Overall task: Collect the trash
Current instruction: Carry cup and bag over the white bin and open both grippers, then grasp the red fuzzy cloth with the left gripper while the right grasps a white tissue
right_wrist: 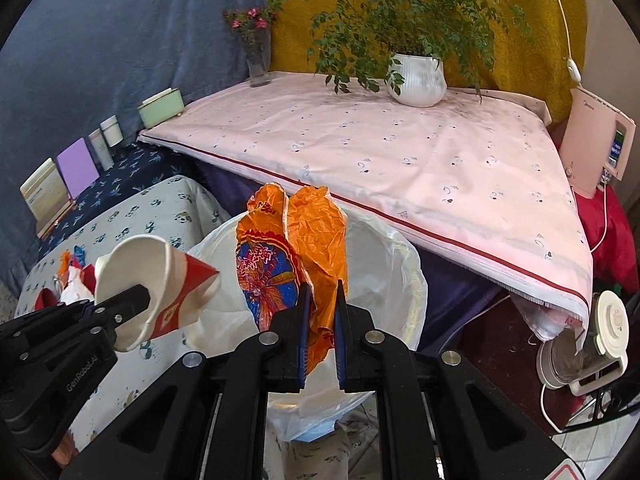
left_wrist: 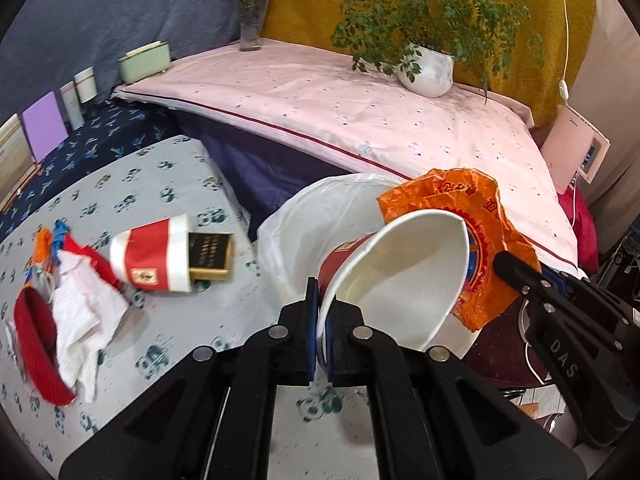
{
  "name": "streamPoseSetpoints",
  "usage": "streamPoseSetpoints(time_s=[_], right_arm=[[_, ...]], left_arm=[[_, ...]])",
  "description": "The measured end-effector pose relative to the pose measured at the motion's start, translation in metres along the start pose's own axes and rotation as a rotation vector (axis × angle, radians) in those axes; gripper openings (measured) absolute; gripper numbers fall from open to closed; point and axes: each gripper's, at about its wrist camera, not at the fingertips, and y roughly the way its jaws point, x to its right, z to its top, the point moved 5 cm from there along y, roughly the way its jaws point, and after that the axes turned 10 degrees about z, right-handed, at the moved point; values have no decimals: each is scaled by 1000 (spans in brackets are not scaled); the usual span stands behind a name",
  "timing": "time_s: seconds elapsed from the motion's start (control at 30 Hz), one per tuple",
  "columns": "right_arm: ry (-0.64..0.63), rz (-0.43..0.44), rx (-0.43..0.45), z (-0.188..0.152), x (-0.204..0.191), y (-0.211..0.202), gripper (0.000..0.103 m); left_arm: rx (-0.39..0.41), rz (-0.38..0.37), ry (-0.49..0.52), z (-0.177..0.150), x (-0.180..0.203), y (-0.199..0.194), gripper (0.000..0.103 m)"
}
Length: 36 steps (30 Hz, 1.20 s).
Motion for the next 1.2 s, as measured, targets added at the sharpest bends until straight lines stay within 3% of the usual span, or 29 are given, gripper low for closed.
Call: streamPoseSetpoints(time_s=[0.07, 0.1, 0.2, 0.23, 0.63, 0.9, 1.2], right_arm=[[7, -5, 2, 2, 4, 4, 17], [13, -12, 5, 3, 6, 5, 20], [43, -12, 16, 7, 11, 7, 37], [49, -18, 25, 8, 12, 5, 39], [14, 17, 43, 7, -18, -12, 47], [-65, 105, 7, -7, -81, -10, 47], [-155, 225, -63, -27, -163, 7, 47]], left_arm=[[10, -7, 7, 4, 7, 6, 4], [12, -4, 6, 6, 9, 8, 12], [25, 19, -9, 10, 5, 10, 55], [43, 32, -26, 12, 1, 7, 59], [31, 127, -136, -7, -61, -13, 66], [4, 242, -254, -38, -140, -33, 75], [-51, 407, -371, -71, -239, -39, 76]])
